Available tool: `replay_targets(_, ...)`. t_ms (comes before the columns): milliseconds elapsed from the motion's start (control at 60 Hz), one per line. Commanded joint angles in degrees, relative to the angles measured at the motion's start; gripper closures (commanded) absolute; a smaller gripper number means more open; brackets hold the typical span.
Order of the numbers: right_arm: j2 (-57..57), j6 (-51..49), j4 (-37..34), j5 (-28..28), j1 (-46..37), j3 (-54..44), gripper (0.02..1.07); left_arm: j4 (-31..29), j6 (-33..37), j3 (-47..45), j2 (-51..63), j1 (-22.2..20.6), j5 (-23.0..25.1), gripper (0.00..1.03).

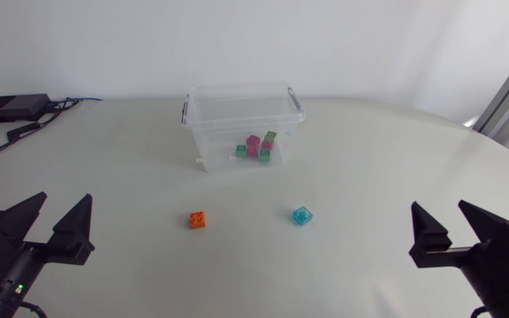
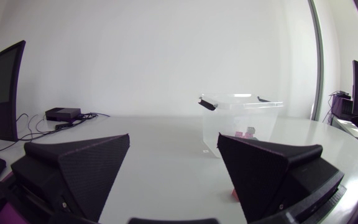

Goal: Place the duplo bricks in the container

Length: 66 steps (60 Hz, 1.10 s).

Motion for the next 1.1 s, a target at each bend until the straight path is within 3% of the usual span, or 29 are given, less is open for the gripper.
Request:
replay_targets(0,-0.21,0.78,-1.46,0.45,0.3,-0.39,0.06,-0.17,-0.93,-0.99,-0.58,-0.48,0.27,0.05)
replay_targets(567,-0.38,0.08,-1.2,0.37,0.13,-0.39,0.06,-0.08,-0.06,-0.64,-0.67,-0.48,0.19,0.05)
replay_targets(733,0.67,0.08,-0.41,-0.07,1.18,2.69,0.06,-2.98,0.03,5.16,-0.06,0.31,0.19,0.07)
replay_targets(800,4.1,0.43,0.47,-0.16,1.88,5.24,0.06,-2.98,0.03,8.41,3.11,0.13,0.19,0.07)
replay_targets(900,15.7,0.87,2.4,-0.25,3.47,11.56,0.06,-2.98,0.03,17.02,17.0,-0.66,0.27,0.06)
replay_targets(1083,38.02,3.15,0.82,-1.92,3.38,23.87,0.06,-5.27,-0.41,30.21,39.58,-5.93,0.27,0.08)
